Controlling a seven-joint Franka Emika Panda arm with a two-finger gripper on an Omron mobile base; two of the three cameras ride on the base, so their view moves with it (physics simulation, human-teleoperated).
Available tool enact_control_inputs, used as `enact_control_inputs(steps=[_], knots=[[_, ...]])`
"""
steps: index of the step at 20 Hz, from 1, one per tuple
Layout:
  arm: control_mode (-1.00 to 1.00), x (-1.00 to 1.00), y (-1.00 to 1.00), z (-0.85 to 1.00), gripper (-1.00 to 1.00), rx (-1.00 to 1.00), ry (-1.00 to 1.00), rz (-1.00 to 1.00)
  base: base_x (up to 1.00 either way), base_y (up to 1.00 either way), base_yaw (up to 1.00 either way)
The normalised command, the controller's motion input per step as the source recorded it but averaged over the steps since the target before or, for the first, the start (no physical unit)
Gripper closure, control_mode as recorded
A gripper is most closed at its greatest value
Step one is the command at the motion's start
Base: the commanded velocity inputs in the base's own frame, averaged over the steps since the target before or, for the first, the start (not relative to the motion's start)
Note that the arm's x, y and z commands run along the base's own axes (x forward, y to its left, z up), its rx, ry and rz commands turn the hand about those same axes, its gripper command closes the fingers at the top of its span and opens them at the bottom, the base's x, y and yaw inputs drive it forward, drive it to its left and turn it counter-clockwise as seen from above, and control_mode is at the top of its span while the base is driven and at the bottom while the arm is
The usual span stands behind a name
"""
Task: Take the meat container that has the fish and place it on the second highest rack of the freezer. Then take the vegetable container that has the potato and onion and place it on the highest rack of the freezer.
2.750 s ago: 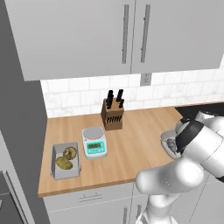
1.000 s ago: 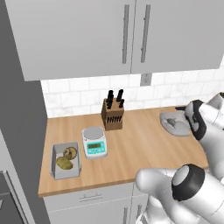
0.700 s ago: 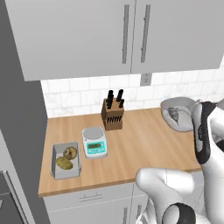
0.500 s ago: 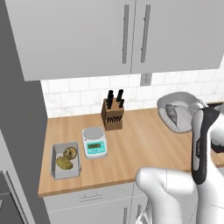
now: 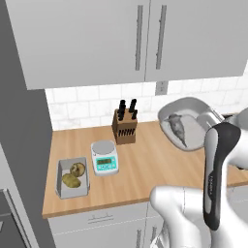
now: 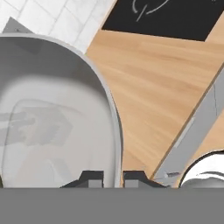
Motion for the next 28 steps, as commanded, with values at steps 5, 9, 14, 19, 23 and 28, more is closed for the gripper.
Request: enact_control_inputs(steps=[5,9,14,19,23,28], knots=[[-1.00,-0.33,0.60,0.50,1.00,0.04,0.40,0.02,0.00,0.00,0.00],[-1.00,-0.70,0.18,0.13,1.00,0.05,0.14,0.00,0.00,0.00,0.00],[1.00,-0.34,0.00,0.00,1.00,0.00,0.00,0.00,-0.60,0.00,0.00],[1.00,0.00,0.00,0.00,1.00,0.00,0.00,0.00,-0.59,0.22,0.42],[1.00,0.00,0.00,0.00,1.00,0.00,0.00,0.00,-0.02,0.31,0.64],[1.00,0.00,0.00,0.00,1.00,0.00,0.00,0.00,-0.10,0.38,0.65]])
